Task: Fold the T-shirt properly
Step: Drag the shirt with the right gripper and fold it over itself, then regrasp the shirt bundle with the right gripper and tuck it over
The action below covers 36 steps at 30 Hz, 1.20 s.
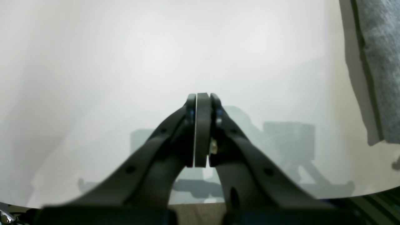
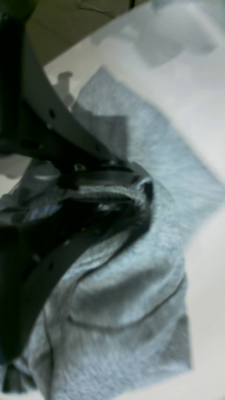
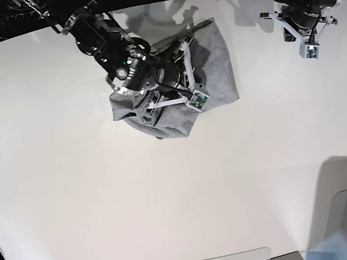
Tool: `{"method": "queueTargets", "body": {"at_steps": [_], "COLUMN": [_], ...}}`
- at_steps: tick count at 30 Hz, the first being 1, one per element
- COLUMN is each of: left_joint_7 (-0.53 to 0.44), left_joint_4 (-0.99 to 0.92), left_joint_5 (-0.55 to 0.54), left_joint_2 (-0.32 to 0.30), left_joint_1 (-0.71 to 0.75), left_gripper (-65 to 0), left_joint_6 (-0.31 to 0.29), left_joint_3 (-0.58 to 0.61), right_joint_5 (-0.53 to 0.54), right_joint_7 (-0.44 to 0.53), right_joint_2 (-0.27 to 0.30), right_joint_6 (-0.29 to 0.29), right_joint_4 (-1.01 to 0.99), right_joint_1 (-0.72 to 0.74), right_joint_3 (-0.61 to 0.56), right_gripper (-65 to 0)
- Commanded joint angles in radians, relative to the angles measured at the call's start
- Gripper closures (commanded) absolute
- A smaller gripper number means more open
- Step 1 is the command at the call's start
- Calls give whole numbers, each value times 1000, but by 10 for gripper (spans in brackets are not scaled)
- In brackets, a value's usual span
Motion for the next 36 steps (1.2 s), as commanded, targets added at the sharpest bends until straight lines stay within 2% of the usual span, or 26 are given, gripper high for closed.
{"method": "queueTargets", "body": {"at_steps": [1, 6, 11, 14, 17, 23, 26, 33, 36], "left_joint_7": [-11, -11, -11, -11, -11, -11, -11, -11, -11], "left_joint_4": [13, 13, 13, 13, 13, 13, 13, 13, 12], "left_joint_5": [-6, -8, -8, -8, -8, -8, -8, -8, -8], "left_joint_2": [-7, -7, -7, -7, -7, -7, -7, -7, -7], "left_joint_1": [2, 19, 19, 19, 19, 19, 20, 20, 15], "left_gripper": [0, 0, 0, 0, 0, 0, 0, 0, 0], "left_joint_6": [-1, -1, -1, -1, -1, -1, -1, -1, -1], "left_joint_3": [0, 0, 0, 1, 1, 1, 1, 1, 1], "right_joint_5": [4, 7, 7, 2, 2, -1, -1, 7, 7], "right_joint_7": [23, 23, 23, 23, 23, 23, 23, 22, 22], "right_joint_2": [-18, -28, -27, -25, -25, -16, 12, 33, 58], "right_joint_6": [1, 8, 8, 8, 8, 5, 2, 8, 10], "right_joint_4": [8, -6, 23, 57, 94, 194, 266, 289, 289], "right_joint_1": [20, 18, 21, 38, 49, 50, 52, 44, 43], "right_joint_3": [-1, -20, -105, -188, -239, -236, -144, 235, 329], "right_gripper": [0, -12, -192, -242, -244, -244, -244, -238, -151]}}
